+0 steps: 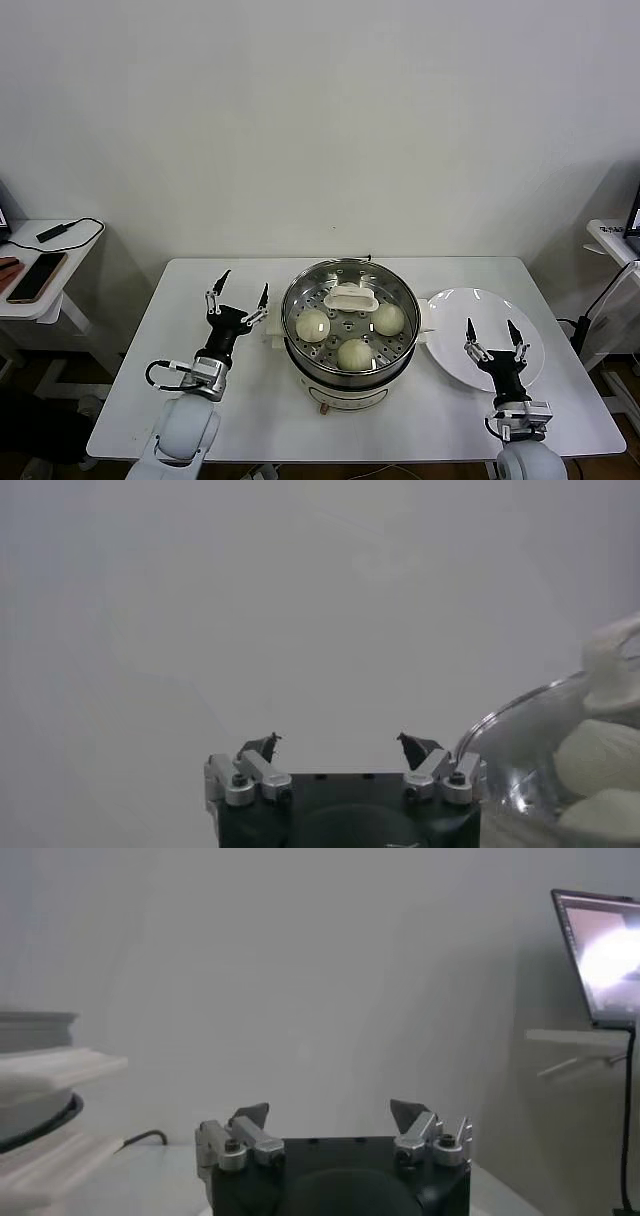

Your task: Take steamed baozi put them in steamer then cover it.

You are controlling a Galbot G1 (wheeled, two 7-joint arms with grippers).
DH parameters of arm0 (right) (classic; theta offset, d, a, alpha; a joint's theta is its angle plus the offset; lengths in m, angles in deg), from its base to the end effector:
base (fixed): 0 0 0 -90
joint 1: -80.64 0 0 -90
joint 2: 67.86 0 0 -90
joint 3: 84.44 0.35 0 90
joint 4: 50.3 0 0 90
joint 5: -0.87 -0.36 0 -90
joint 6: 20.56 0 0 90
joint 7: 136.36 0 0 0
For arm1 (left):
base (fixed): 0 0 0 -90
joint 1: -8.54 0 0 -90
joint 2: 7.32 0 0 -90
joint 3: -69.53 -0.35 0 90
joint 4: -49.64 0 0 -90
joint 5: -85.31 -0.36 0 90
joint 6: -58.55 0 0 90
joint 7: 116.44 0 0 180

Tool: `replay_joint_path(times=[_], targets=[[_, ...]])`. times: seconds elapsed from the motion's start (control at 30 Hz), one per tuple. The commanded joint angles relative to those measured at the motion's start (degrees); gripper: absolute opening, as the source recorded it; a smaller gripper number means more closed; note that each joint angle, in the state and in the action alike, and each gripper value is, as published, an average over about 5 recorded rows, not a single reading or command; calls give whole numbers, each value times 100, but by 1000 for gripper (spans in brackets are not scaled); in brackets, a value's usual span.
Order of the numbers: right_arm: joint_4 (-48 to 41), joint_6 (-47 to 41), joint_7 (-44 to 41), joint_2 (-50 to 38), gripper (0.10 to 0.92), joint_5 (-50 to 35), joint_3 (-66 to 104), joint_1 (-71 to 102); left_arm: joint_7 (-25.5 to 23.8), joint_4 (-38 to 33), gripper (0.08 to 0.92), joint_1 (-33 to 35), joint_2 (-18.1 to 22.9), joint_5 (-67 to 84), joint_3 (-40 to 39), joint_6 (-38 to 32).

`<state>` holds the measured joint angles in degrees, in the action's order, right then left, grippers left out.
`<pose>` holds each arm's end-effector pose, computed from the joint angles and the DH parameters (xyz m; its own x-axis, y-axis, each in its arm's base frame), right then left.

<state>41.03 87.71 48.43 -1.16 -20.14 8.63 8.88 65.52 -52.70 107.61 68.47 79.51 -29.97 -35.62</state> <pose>0.2455 -0.1528 -0.4033 -0.9930 0.1083 -0.0469 0.1105 0.9928 -0.0470 0.2985 0.0108 -0.3301 -0.9757 0.1982 -0.0933 0.1610 0.9378 0.3077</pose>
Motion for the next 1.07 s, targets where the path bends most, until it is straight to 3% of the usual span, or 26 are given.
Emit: replay_joint_path(times=[0.03,1.07], targets=[[56,30,-62,-40,823,-42,4,145,-2,376,823,98,-10,605,200,-400],[143,19,-80,21,823,49,44,297,-84,293,823,327,-18,602,203,-508]])
